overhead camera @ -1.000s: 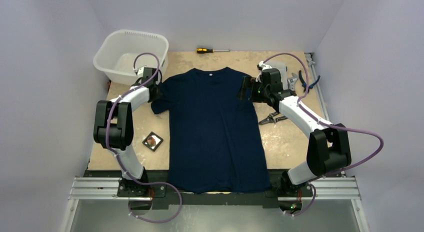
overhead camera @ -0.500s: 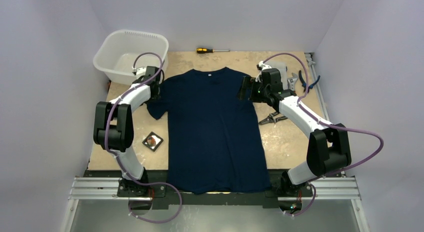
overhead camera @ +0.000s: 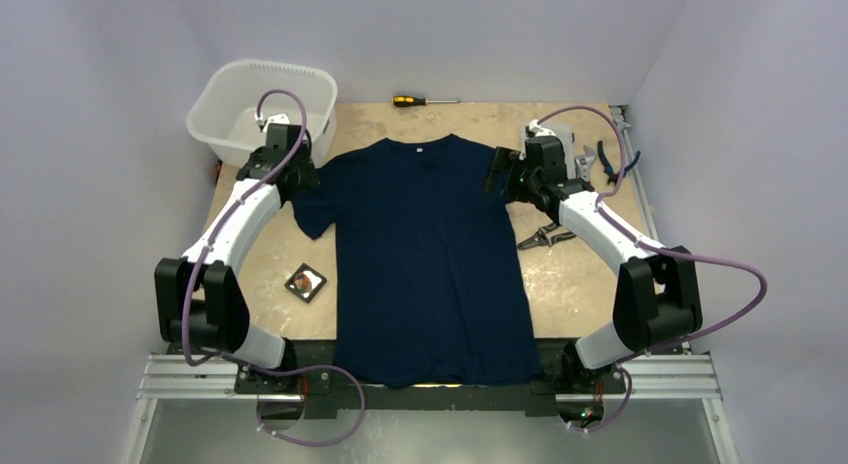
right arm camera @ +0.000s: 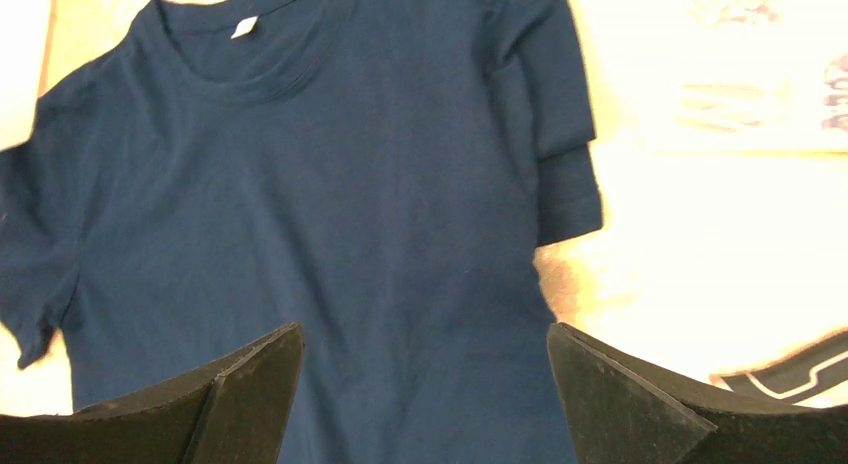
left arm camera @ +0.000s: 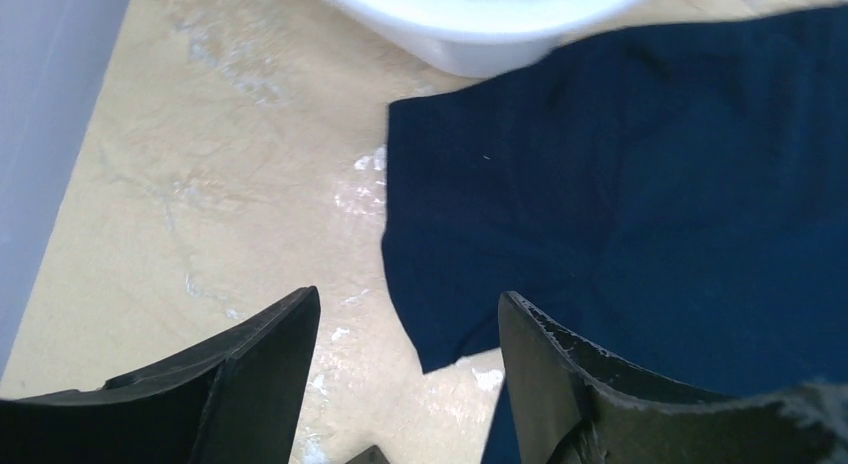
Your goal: Pin the brooch onto the clothing
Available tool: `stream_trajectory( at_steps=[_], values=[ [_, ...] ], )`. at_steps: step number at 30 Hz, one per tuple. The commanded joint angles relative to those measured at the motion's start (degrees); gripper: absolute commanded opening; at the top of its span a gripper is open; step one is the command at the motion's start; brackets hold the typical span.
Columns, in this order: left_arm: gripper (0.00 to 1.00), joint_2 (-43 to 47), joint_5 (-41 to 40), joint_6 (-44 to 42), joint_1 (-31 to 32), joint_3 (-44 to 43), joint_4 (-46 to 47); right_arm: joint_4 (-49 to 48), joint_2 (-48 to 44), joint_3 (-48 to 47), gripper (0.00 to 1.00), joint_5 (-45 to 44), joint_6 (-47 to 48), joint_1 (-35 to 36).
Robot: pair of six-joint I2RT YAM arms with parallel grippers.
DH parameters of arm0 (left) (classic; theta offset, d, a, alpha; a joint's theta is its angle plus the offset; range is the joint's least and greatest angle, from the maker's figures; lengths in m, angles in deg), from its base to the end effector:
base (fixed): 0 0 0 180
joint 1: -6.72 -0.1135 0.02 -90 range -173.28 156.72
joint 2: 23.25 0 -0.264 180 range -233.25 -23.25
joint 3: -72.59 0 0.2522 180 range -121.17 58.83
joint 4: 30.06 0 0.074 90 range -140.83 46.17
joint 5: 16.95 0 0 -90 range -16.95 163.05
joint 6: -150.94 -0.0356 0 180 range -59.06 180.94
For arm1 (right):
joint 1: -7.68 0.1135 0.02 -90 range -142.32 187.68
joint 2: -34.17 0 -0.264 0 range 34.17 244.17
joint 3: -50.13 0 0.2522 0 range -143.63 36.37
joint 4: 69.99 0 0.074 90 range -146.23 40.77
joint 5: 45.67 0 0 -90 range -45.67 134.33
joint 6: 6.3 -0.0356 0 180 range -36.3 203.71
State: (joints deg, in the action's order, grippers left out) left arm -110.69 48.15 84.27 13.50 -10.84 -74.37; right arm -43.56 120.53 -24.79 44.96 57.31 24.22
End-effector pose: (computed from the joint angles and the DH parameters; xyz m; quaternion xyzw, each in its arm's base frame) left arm 0.3299 -0.0241 0.2802 -0.2072 0.8921 0.1043 0.3878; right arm 0.3229 0.0963 0.2597 0.0747 0.8952 0.1654 0.4071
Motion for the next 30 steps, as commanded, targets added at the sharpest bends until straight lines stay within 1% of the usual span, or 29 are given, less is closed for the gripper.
stream_trajectory(
  at_steps=[1, 3, 5, 7, 11, 15, 18, 22, 25, 30],
  values=[
    [0.66, 5.9, 11.7, -7.9, 0.1, 4.0, 2.2, -2.5, 2.0, -2.4, 0.93, -4.8, -3.2, -1.0],
    [0.66, 7.9, 13.2, -8.8, 0.2, 6.6, 3.1, -2.8, 3.5, -3.6, 0.87, -5.5, -3.6, -1.5],
    [0.66, 10.2, 15.3, -8.7, 0.3, 10.7, 5.7, -3.0, 5.4, -4.6, 0.80, -6.1, -4.0, -2.0],
    [0.66, 11.5, 17.3, -8.5, 0.6, 12.7, 7.5, -3.3, 7.4, -5.5, 0.73, -6.0, -4.4, -2.6],
    [0.66, 10.9, 18.5, -8.7, 1.1, 12.3, 7.6, -4.9, 12.4, -7.6, 0.58, -3.9, -4.1, -4.2],
    [0.65, 11.0, 19.6, -8.5, 1.2, 12.1, 8.0, -4.4, 19.0, -12.9, 0.50, -1.4, -2.9, -5.0],
    [0.65, 11.5, 19.7, -8.6, 1.3, 12.4, 8.0, -4.2, 23.0, -16.7, 0.48, -1.6, -2.7, -5.6],
    [0.65, 12.1, 19.3, -8.6, 1.6, 12.7, 8.1, -1.5, 27.8, -22.3, 0.48, -3.4, -2.0, -6.8],
    [0.65, 12.2, 19.1, -8.6, 1.7, 12.9, 8.2, -1.3, 30.5, -23.9, 0.48, -3.9, -1.9, -8.7],
    [0.65, 11.9, 19.1, -8.7, 2.2, 12.8, 8.2, -1.2, 34.2, -26.4, 0.48, -2.1, -1.9, -12.6]
  ],
)
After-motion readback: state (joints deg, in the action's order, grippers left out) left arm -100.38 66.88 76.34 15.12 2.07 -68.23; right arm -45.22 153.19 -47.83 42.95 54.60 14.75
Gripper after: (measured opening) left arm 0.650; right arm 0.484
